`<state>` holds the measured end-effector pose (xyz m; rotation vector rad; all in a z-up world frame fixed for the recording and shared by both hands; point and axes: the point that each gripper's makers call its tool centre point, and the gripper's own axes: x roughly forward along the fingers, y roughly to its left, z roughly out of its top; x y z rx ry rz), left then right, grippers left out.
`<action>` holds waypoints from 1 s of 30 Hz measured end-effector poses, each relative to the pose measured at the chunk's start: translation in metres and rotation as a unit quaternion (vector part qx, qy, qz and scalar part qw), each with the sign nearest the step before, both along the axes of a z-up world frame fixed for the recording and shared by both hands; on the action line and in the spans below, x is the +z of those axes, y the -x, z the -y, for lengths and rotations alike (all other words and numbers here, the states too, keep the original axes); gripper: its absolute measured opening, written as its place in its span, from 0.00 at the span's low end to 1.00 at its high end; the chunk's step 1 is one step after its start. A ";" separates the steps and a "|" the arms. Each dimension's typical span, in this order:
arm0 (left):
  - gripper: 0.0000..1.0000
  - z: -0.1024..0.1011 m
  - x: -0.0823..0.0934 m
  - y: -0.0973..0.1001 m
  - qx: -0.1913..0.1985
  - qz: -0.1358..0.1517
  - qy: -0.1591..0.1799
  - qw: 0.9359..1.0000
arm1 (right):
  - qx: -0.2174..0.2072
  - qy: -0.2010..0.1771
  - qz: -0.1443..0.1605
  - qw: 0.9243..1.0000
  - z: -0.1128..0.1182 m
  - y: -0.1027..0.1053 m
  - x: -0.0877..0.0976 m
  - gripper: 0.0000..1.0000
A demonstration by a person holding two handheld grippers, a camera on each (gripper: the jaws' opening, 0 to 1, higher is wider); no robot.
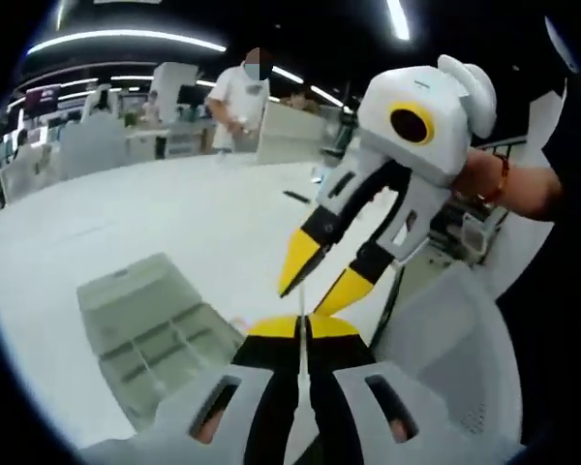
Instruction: Insert the divider into the dual guide fixture by aligning both edges with the guide slots and pushing it downward to the bottom, including one-sided entry, uneven engagement, binding, and posture correction.
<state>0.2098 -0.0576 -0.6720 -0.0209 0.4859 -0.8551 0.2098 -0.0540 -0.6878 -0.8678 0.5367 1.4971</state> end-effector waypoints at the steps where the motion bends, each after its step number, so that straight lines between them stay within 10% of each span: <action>1: 0.00 0.000 0.000 0.001 -0.004 0.001 -0.001 1.000 | 0.005 0.003 0.000 1.000 0.000 0.001 0.000 0.09; 13: 0.00 0.006 -0.001 0.014 -0.085 0.031 -0.054 0.994 | 0.062 0.017 -0.010 0.998 0.003 0.017 -0.001 0.01; 30: 0.03 0.000 -0.010 0.008 -0.084 0.042 -0.085 0.992 | 0.067 0.016 -0.015 0.997 0.014 0.016 0.000 0.00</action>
